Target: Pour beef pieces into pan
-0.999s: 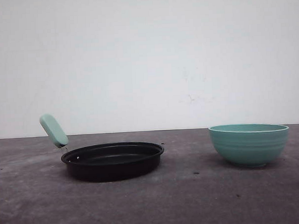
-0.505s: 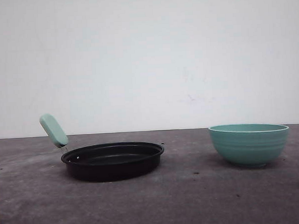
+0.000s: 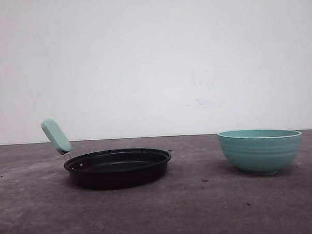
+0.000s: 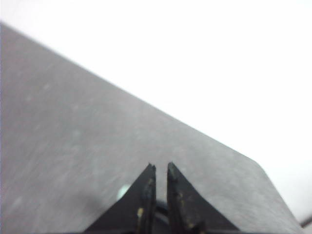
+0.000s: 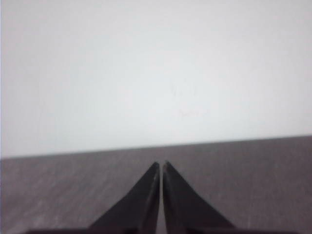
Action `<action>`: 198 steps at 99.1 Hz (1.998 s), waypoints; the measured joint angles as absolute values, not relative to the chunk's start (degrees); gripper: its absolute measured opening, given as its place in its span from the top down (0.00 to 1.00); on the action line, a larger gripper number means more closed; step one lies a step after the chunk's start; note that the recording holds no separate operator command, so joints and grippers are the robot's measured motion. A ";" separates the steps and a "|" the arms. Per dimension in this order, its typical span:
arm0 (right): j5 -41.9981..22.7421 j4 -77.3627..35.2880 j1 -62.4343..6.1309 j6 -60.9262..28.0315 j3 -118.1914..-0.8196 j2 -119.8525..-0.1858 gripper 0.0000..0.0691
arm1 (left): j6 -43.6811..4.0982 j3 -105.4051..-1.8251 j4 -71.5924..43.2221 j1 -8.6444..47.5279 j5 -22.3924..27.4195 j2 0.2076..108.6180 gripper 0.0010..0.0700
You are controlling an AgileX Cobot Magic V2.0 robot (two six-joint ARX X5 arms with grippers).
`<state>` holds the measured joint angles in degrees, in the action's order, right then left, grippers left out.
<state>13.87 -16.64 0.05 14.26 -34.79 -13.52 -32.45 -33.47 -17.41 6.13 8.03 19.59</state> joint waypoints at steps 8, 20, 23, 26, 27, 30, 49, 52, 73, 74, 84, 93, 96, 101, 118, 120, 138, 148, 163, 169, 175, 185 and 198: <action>14.83 -21.04 0.05 12.53 -42.30 -20.78 0.99 | -29.28 -41.82 -17.76 6.13 10.59 27.38 0.99; 14.87 -26.26 0.05 10.85 -53.95 -30.02 0.99 | -25.63 -53.98 -18.90 6.17 13.13 37.69 0.99; 14.87 -27.03 0.03 10.66 -56.34 -31.83 0.99 | -25.15 -56.58 -19.75 6.15 13.78 39.70 0.99; 14.87 -27.27 -0.16 10.48 -58.30 -33.28 0.99 | -24.80 -58.85 -20.64 6.15 14.44 41.63 0.99; 14.87 -27.24 -0.25 10.44 -58.83 -33.69 0.99 | -24.73 -59.55 -21.02 6.15 14.72 42.19 0.99; 14.87 -27.24 -0.45 10.28 -60.14 -34.70 0.99 | -24.58 -61.36 -22.22 6.17 15.35 43.72 0.99; 15.05 -29.45 -0.78 9.23 -61.87 -36.53 0.83 | -23.31 -65.52 -29.30 6.24 17.82 47.53 0.59; 15.03 -30.02 -0.80 9.15 -61.87 -36.67 0.71 | -23.18 -65.52 -30.30 6.24 17.80 47.57 0.46; 15.05 -33.30 -0.80 8.99 -61.87 -39.13 0.14 | -22.30 -65.52 -33.71 6.24 17.78 47.66 0.06; 15.05 -33.47 -0.80 9.02 -61.87 -39.33 0.14 | -22.33 -65.52 -33.82 6.24 17.78 47.68 0.06; 15.03 -36.01 -0.80 10.26 -61.87 -41.82 0.11 | -23.22 -65.49 -35.00 6.28 17.87 48.14 0.04; 15.05 -39.99 -0.80 12.88 -61.87 -44.88 0.11 | -23.53 -63.90 -34.30 6.70 17.93 49.17 0.04; 15.05 -41.52 -0.80 13.72 -61.87 -46.00 0.11 | -23.66 -62.33 -34.00 6.76 17.93 49.32 0.04; 15.38 -44.05 -0.80 14.55 -61.87 -47.97 0.11 | -24.36 -58.65 -33.10 6.79 17.93 49.56 0.04; 17.43 -49.50 -0.86 15.29 -61.87 -51.42 0.11 | -31.16 -41.93 -23.57 6.66 17.80 50.87 0.04; 17.67 -49.65 -0.86 15.29 -61.87 -51.35 0.11 | -32.05 -40.38 -22.35 6.66 17.80 51.03 0.04; 17.91 -49.93 -0.95 15.29 -61.87 -50.24 0.11 | -38.92 -34.72 -11.86 6.66 17.76 56.29 0.12; 17.89 -50.39 -1.02 15.27 -61.87 -49.50 0.11 | -40.71 -34.72 -6.68 6.66 18.81 62.43 0.15; 17.89 -51.96 -1.02 14.98 -61.87 -48.49 0.11 | -43.77 -34.72 -0.05 6.68 23.05 71.92 0.16; 17.87 -53.01 -1.02 14.74 -61.87 -48.25 0.11 | -44.95 -34.72 2.09 6.68 24.36 75.48 0.16; 17.72 -54.15 -1.02 14.13 -61.87 -48.05 0.11 | -45.87 -34.72 3.68 6.68 25.08 78.19 0.16; 16.23 -55.75 -1.02 13.26 -61.87 -47.68 0.11 | -46.89 -34.72 6.11 7.16 25.41 81.23 0.16; 14.87 -56.45 -1.02 12.43 -61.87 -47.48 0.11 | -47.86 -34.72 10.17 8.19 24.84 83.35 0.16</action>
<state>14.87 -56.45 -1.02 12.43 -61.87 -47.48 -47.86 -34.72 10.17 8.19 24.84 83.35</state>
